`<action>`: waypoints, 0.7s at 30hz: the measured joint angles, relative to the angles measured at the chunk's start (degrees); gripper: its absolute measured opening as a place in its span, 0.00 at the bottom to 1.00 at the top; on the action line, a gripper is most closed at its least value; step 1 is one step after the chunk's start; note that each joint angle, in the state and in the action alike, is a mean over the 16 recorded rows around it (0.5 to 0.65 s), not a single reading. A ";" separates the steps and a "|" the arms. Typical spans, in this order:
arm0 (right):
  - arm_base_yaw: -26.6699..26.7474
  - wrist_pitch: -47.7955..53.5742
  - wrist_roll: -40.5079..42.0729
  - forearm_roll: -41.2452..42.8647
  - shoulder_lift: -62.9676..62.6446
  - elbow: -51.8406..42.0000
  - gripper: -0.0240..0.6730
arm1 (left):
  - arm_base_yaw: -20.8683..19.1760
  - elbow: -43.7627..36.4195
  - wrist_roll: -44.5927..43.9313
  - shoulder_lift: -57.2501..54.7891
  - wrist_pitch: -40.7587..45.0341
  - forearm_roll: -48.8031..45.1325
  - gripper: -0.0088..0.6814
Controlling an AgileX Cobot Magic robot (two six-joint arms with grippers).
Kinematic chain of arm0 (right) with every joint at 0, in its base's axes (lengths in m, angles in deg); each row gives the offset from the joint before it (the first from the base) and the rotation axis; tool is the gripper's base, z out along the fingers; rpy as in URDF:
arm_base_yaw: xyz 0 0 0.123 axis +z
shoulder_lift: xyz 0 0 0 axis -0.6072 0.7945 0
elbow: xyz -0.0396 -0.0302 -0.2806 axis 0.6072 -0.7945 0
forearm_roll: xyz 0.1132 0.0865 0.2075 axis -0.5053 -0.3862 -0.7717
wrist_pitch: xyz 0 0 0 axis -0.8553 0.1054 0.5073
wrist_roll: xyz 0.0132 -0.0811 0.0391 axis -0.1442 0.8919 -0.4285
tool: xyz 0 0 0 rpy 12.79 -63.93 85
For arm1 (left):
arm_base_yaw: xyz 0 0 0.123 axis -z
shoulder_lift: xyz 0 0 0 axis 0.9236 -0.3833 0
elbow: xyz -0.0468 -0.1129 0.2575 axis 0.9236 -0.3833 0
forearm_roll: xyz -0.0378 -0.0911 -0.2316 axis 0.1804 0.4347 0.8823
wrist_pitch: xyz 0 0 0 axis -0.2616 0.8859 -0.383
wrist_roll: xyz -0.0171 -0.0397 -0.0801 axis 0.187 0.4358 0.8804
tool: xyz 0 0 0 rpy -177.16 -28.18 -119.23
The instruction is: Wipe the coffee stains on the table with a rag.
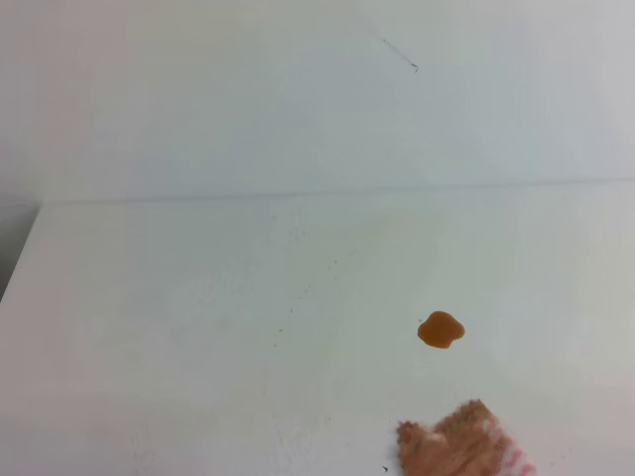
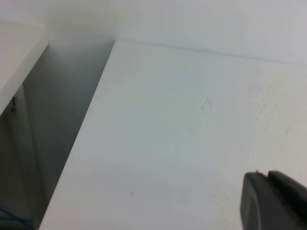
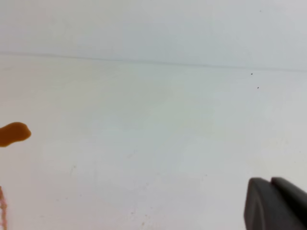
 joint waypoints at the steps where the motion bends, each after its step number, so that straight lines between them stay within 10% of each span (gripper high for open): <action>1: 0.00 0.04 0.00 0.00 0.05 0.05 0.03 | 0.00 0.00 0.00 0.00 0.00 0.00 0.01; 21: -0.02 0.22 -0.01 0.00 0.45 0.48 0.02 | 0.00 0.00 0.00 0.00 0.00 0.00 0.01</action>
